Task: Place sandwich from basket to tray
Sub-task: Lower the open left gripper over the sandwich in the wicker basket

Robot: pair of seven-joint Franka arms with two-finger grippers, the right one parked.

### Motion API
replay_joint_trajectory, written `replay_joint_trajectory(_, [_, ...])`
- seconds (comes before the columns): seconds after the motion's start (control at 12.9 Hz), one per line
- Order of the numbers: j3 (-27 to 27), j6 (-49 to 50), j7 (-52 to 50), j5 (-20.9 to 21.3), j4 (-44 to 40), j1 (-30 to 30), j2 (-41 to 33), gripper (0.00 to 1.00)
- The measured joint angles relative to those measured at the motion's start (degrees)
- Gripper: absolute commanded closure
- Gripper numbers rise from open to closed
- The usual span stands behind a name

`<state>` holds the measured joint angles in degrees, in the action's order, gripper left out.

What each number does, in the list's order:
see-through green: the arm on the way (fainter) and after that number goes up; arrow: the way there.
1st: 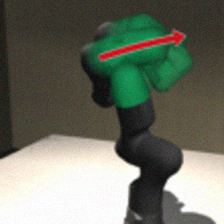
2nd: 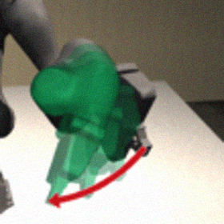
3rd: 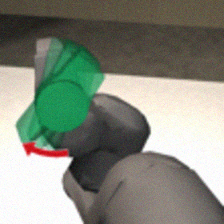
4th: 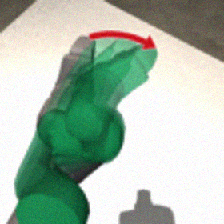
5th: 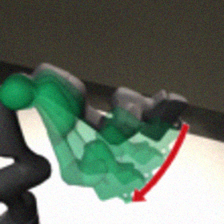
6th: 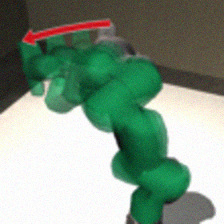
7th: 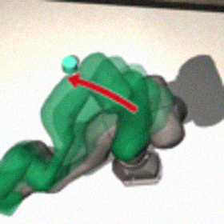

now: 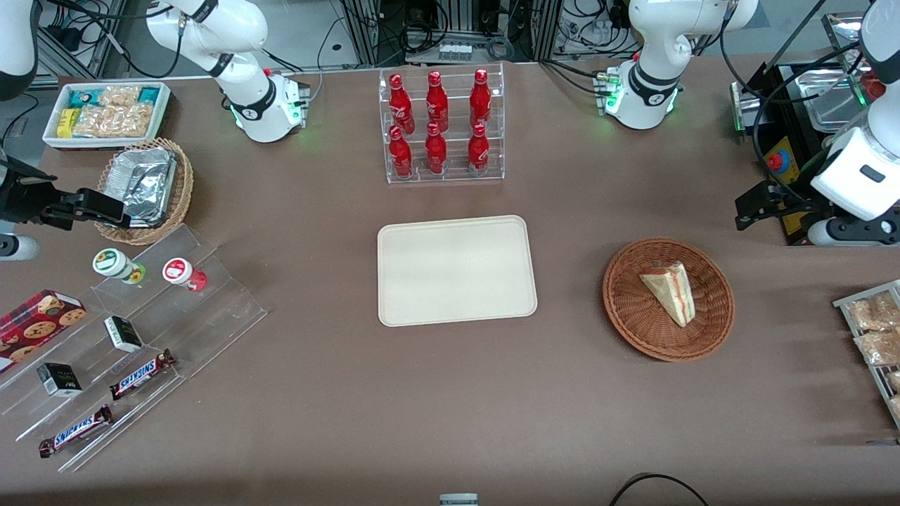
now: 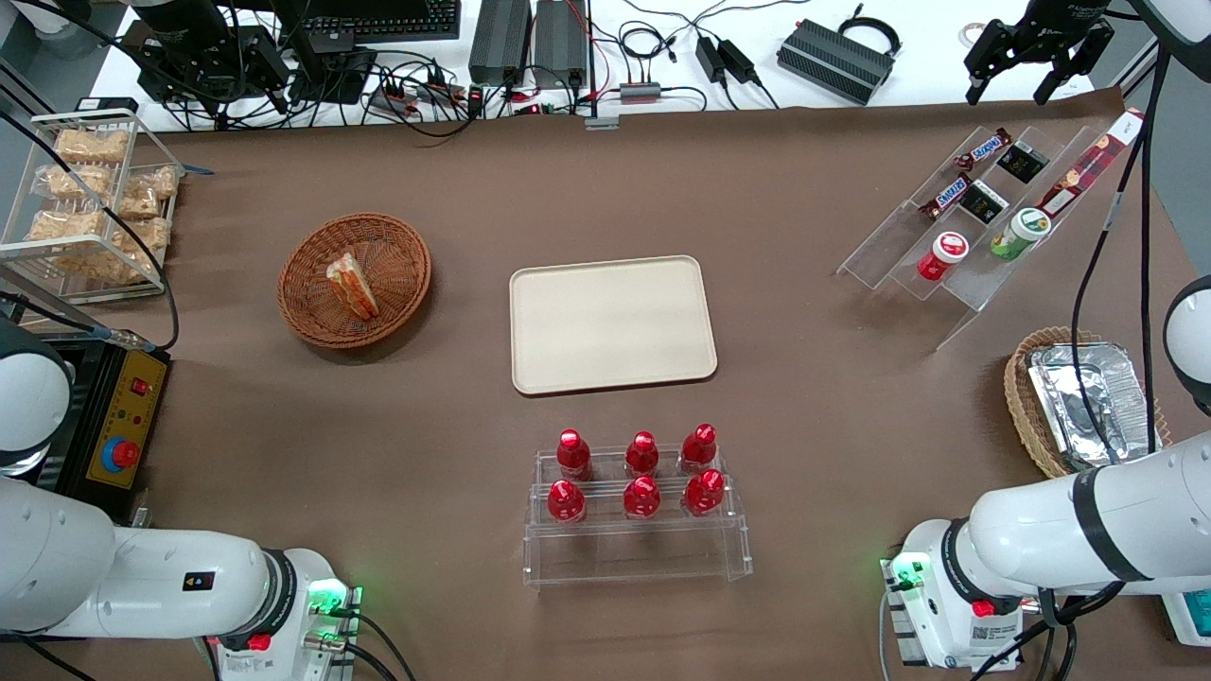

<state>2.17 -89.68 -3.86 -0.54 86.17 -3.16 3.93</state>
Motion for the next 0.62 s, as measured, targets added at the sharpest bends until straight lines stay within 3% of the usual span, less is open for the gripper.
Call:
replay_joint_trajectory(0.39, [-0.1, -0.2, 0.0, 1.1, 1.3, 0.0, 0.8, 0.00])
replay_joint_trajectory(0.62, [-0.5, -7.4, -0.1, 2.3, 8.2, 0.1, 1.9, 0.00])
